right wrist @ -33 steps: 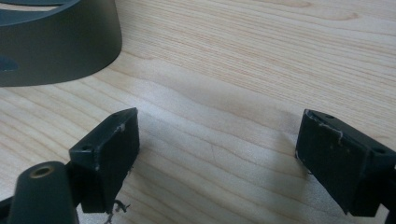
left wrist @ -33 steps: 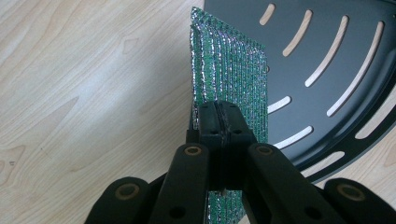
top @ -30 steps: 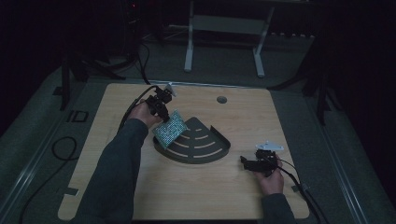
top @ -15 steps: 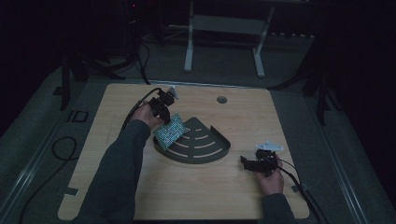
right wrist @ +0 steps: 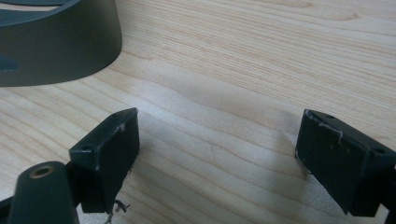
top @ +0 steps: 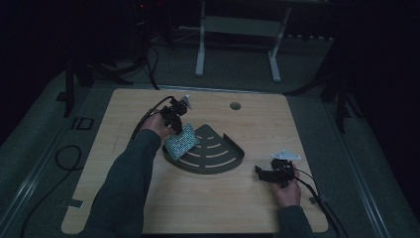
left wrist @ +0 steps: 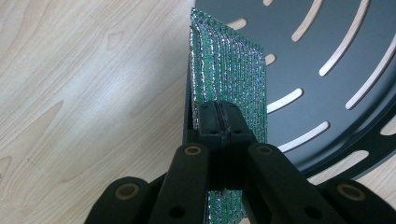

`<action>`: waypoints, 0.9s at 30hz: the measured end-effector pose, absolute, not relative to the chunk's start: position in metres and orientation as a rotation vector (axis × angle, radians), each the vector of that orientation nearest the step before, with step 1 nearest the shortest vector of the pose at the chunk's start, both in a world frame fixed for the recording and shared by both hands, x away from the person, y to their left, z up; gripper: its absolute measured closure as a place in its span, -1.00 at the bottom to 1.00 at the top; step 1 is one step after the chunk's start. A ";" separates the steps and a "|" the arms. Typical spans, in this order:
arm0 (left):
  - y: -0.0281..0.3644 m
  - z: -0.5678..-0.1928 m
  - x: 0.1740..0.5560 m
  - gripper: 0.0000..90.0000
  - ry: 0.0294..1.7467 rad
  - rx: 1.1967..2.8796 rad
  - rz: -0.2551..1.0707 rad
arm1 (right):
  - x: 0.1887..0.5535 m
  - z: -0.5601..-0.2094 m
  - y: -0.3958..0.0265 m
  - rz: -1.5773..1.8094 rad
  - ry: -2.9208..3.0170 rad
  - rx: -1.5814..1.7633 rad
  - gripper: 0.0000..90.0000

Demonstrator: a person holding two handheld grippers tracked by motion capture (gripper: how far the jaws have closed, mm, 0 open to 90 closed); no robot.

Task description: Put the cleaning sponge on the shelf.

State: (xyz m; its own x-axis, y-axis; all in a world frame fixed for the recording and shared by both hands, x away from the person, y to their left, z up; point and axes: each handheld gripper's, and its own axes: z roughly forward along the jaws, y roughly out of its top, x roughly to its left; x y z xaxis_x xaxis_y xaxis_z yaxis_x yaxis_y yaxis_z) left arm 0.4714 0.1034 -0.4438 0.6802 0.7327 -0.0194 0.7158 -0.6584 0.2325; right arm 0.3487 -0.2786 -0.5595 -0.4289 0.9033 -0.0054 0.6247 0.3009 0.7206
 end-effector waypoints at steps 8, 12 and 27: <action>0.100 -0.449 0.470 1.00 1.162 2.694 0.111 | 0.349 -0.560 -0.279 0.916 2.162 1.364 -0.71; 0.099 -0.451 0.470 0.99 1.162 2.714 0.111 | 0.349 -0.560 -0.279 0.916 2.162 1.363 -0.71; 0.098 -0.452 0.470 0.98 1.168 2.734 0.122 | 0.349 -0.559 -0.279 0.916 2.162 1.364 -0.71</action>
